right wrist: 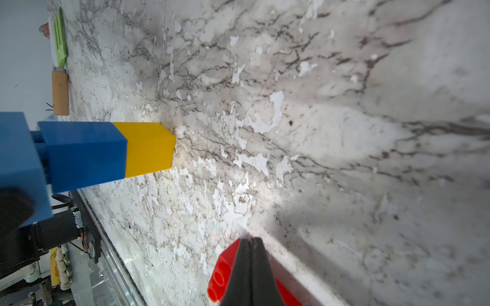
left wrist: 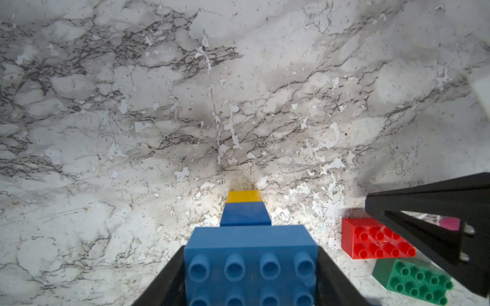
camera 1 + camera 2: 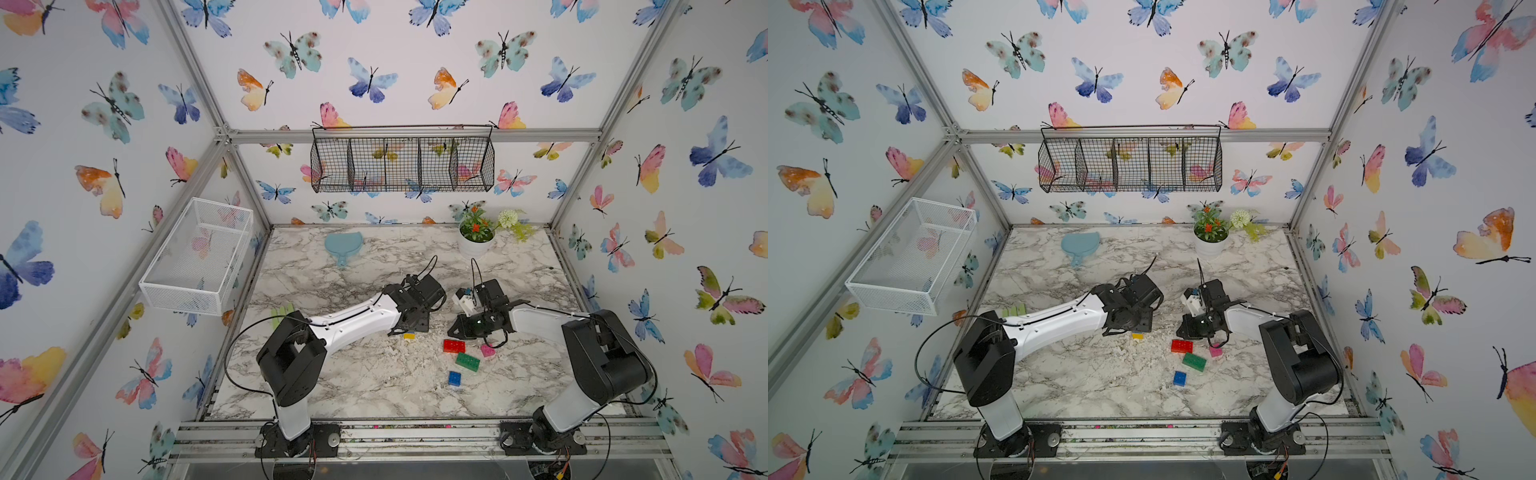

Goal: Assemble a spoon with lego
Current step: Assemble the lego brick with the lego brick.

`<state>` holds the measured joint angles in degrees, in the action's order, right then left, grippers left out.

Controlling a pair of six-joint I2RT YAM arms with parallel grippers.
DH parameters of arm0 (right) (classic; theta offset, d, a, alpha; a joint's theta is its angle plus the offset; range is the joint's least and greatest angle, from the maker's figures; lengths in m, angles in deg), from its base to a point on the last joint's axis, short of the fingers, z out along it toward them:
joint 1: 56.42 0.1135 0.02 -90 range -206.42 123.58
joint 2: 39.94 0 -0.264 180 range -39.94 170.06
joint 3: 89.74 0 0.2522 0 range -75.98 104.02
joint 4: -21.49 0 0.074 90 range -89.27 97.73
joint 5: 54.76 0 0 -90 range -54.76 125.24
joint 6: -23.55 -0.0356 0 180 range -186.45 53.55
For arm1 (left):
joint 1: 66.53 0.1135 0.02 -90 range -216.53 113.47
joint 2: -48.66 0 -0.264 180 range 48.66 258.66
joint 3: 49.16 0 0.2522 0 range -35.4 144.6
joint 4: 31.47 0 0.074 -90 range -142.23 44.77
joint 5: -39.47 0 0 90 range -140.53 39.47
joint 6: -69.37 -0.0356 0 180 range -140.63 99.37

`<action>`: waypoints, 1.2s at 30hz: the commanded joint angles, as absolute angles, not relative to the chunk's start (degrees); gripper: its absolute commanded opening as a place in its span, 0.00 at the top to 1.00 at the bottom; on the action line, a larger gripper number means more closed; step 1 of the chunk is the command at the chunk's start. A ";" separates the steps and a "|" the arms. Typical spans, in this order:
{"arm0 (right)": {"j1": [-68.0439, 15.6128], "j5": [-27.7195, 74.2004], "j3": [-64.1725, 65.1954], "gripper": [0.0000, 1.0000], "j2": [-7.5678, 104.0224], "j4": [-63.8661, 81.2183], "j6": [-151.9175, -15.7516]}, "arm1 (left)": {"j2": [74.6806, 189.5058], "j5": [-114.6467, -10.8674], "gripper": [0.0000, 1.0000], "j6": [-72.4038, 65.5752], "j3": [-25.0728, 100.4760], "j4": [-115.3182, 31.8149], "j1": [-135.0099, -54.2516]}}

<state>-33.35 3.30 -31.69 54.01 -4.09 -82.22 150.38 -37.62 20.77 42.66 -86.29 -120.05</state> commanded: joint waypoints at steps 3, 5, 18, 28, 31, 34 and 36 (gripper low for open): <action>-33.63 4.08 -31.42 0.98 53.69 -6.42 -81.35 | 151.08 -39.43 0.75 21.43 38.96 -87.10 -120.63; -33.58 4.26 -31.24 0.98 53.54 -6.74 -81.39 | 150.83 -39.70 0.76 21.52 37.84 -86.40 -120.66; -33.63 5.57 -30.89 0.98 51.91 -8.62 -81.56 | 147.62 -41.03 0.76 19.83 32.52 -79.07 -120.60; -33.65 5.62 -31.24 0.98 52.17 -8.10 -82.09 | 149.16 -42.75 0.77 17.97 30.96 -81.84 -120.50; -33.65 5.62 -31.15 0.98 52.44 -8.03 -82.01 | 149.97 -42.38 0.78 17.15 31.17 -84.06 -120.47; -33.65 5.38 -31.11 0.98 52.68 -7.75 -82.09 | 150.68 -41.81 0.78 16.39 32.06 -86.21 -120.50; -33.63 5.27 -31.15 0.98 52.79 -7.48 -82.09 | 151.40 -41.12 0.78 15.81 33.10 -87.96 -120.58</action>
<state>-33.35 5.04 -31.66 52.92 -7.24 -82.26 146.42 -37.73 17.47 35.03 -77.90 -120.22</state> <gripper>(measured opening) 0.048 0.639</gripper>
